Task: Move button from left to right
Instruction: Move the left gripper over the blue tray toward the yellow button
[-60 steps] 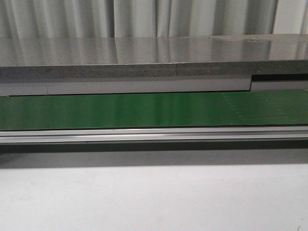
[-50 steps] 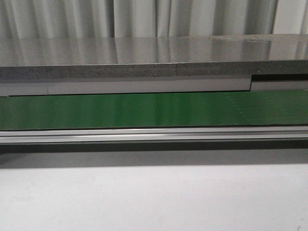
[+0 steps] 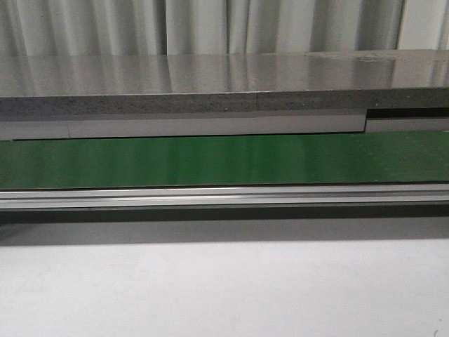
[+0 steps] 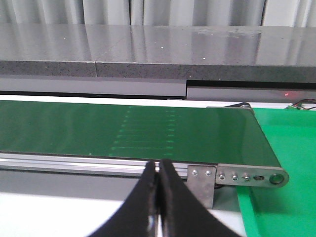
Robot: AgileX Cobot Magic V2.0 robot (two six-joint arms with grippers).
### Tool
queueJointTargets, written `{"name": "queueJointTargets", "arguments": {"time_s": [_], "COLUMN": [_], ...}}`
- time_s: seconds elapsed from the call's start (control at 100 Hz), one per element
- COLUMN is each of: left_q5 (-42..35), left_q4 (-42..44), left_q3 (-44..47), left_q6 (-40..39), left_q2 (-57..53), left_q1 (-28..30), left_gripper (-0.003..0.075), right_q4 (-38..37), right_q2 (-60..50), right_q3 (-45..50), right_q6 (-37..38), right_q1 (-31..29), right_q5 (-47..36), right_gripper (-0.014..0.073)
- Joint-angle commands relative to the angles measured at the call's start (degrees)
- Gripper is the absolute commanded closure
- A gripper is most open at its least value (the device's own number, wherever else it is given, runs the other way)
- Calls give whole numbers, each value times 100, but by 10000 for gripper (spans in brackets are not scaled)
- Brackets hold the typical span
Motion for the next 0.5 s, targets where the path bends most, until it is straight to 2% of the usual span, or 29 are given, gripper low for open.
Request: {"name": "queueJointTargets", "arguments": {"time_s": [0.0,0.16,0.37,0.49], "left_q5": [-588,-253,723,1548], "left_q4": [-6,-63,-63,-63], "left_q3": [312,-38,-1099,-1881], "left_q6": [-27,-27,-27,-27], "left_q2": [-183,-93,544,1183], "left_q1": [-43,-43,-43,-43], "left_gripper": [741,741,741,741], "right_q4": [-35,-35,-35,-35], "right_q2": [-106,-106,-106,-106], "right_q3": [-85,-85,-85,-85], "right_q6": [0,0,0,0], "right_q1": [-16,-16,-16,-16], "right_q5": [-449,-449,-449,-449], "right_gripper": [662,662,662,662]}}
